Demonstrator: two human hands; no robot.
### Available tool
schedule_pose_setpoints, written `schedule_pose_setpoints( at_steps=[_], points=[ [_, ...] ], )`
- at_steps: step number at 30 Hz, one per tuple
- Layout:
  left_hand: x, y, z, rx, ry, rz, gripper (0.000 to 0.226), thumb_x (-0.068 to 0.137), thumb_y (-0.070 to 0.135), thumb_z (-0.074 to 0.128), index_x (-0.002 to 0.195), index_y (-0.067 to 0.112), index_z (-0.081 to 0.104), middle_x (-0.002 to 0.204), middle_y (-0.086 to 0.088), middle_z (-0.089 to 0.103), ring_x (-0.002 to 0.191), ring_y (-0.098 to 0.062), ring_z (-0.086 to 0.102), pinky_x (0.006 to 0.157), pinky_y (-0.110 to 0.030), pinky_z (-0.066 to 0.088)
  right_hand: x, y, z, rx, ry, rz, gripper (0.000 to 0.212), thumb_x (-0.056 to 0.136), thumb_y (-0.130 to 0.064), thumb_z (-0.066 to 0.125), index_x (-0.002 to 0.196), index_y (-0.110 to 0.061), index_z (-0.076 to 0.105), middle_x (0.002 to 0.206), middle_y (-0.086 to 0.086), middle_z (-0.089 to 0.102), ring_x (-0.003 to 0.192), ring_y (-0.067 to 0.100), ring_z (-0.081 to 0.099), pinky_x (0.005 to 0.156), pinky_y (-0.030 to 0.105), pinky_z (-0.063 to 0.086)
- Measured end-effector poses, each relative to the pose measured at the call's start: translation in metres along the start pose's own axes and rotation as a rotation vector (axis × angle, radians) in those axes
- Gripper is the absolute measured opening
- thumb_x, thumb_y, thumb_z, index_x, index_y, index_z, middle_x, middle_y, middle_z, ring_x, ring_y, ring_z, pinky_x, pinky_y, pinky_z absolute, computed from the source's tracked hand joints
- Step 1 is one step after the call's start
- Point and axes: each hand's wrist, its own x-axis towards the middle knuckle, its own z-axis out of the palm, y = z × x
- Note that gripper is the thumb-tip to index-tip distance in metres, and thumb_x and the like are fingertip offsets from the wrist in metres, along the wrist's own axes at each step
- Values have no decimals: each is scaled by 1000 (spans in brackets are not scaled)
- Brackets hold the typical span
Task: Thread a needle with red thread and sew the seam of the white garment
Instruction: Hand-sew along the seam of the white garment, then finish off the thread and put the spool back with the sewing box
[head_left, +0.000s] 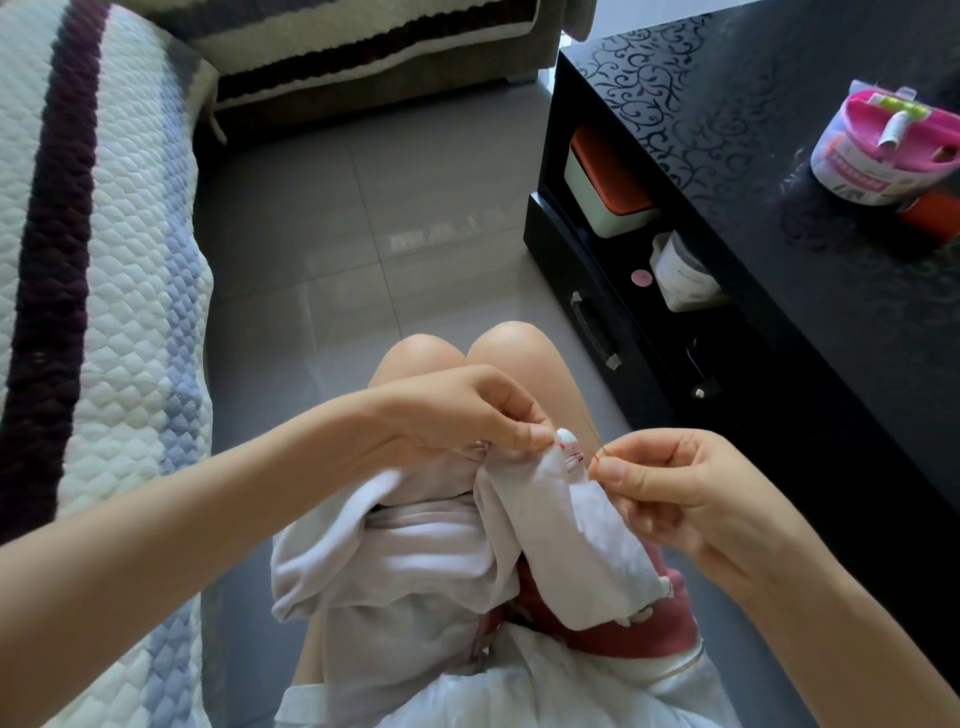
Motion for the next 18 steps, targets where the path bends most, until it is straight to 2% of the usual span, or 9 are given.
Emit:
schedule_pose_setpoints(
  at_steps=[2, 5, 8, 11, 15, 18],
  points=[
    [0, 1, 0, 9, 9, -5, 24, 98, 23, 54, 78, 19, 67, 55, 19, 54, 54, 2, 44, 60, -20, 32, 1, -1, 0, 12, 9, -6, 26, 58, -22, 87, 71, -3, 74, 55, 9, 54, 44, 11, 46, 43, 18, 35],
    [0, 4, 2, -10, 16, -17, 27, 100, 24, 46, 84, 15, 66, 51, 19, 51, 47, 2, 41, 56, -18, 29, 0, -3, 0, 20, 21, -14, 15, 63, -14, 72, 70, -1, 73, 53, 10, 52, 43, 11, 44, 42, 19, 31],
    [-2, 6, 3, 2, 17, -28, 21, 93, 33, 59, 81, 18, 68, 53, 19, 51, 51, 2, 43, 59, -17, 31, 0, -3, 0, 13, 32, -21, 11, 64, -13, 70, 68, -2, 72, 52, 10, 51, 44, 12, 42, 43, 19, 29],
    [-2, 6, 5, 37, -3, 2, 24, 94, 19, 60, 70, 20, 64, 53, 19, 51, 51, 4, 45, 55, -11, 33, 0, -3, -2, 5, 46, -20, 7, 65, -11, 75, 66, -5, 73, 51, 9, 50, 43, 11, 40, 43, 19, 28],
    [2, 7, 7, 27, 18, -27, 28, 95, 14, 57, 68, 19, 61, 50, 19, 51, 46, 5, 45, 49, -9, 31, -1, -3, -4, -11, -6, -1, 12, 63, -12, 83, 66, -7, 73, 53, 8, 52, 46, 12, 45, 46, 21, 30],
    [6, 5, 11, 20, 109, -59, 24, 92, 19, 63, 68, 19, 64, 54, 17, 55, 52, 3, 48, 53, -13, 33, -3, -4, -3, -2, 24, -26, 8, 64, -14, 72, 64, -6, 72, 52, 9, 54, 45, 12, 46, 44, 20, 34]
  ],
)
